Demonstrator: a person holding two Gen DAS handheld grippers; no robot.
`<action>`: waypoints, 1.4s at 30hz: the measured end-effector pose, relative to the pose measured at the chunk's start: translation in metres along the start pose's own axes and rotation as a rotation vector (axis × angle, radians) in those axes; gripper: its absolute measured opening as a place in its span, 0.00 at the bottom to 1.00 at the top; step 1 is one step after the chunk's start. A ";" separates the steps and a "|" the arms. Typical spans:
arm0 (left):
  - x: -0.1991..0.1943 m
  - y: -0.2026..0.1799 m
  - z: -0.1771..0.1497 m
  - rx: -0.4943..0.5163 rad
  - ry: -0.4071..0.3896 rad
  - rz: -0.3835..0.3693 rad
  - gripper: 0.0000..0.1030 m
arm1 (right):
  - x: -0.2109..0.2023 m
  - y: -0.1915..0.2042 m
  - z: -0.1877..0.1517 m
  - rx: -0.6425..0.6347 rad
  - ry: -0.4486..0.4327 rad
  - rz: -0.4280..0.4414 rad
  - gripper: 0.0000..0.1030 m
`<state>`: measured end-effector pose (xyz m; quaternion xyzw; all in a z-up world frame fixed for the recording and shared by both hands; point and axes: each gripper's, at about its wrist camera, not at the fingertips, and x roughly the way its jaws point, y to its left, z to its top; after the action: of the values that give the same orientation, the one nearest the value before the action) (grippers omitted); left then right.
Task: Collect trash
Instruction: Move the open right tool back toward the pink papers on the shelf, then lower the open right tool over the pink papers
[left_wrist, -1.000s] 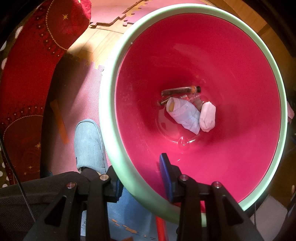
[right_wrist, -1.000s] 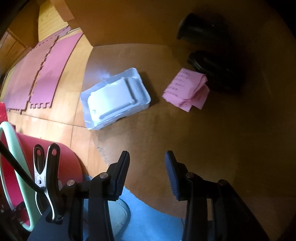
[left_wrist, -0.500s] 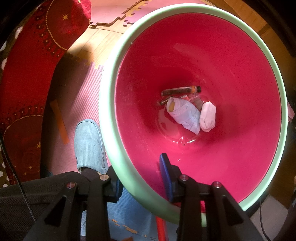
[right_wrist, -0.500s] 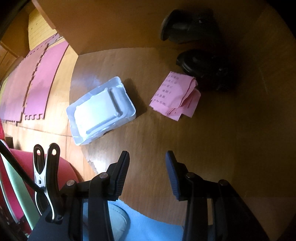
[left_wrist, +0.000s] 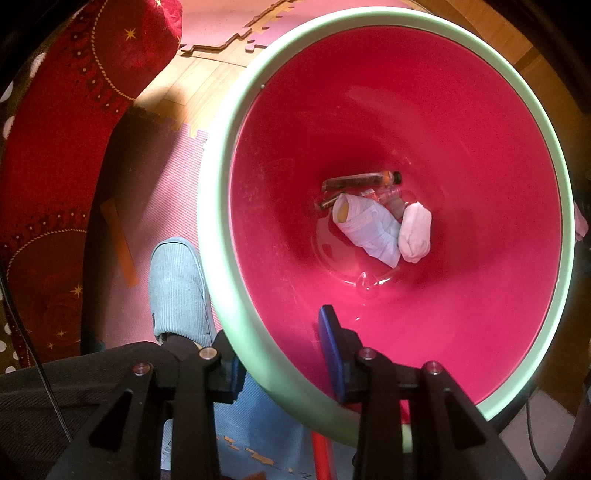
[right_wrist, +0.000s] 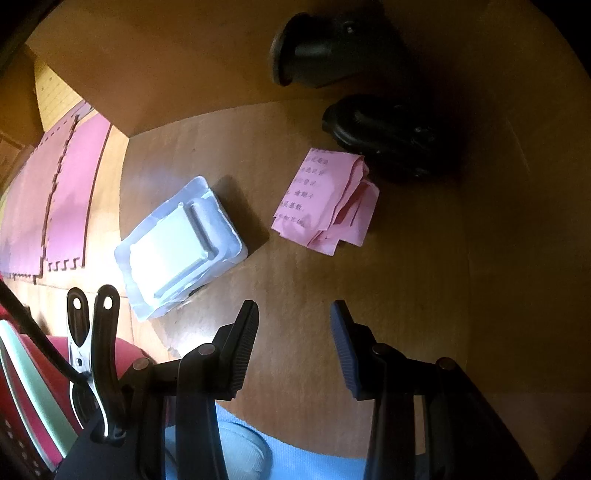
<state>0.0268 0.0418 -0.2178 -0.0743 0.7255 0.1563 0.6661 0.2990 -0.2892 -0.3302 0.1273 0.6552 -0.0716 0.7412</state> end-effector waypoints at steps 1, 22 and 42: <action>0.000 0.000 0.000 0.000 0.000 0.000 0.35 | 0.000 0.000 0.001 0.003 -0.001 0.001 0.40; 0.000 0.000 0.000 0.000 0.000 0.000 0.35 | 0.003 -0.019 0.032 0.116 -0.046 0.010 0.40; 0.001 -0.001 0.000 0.000 0.001 0.001 0.35 | 0.018 -0.041 0.057 0.215 -0.067 -0.011 0.40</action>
<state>0.0266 0.0413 -0.2187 -0.0740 0.7258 0.1566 0.6657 0.3444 -0.3436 -0.3456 0.2000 0.6191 -0.1495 0.7445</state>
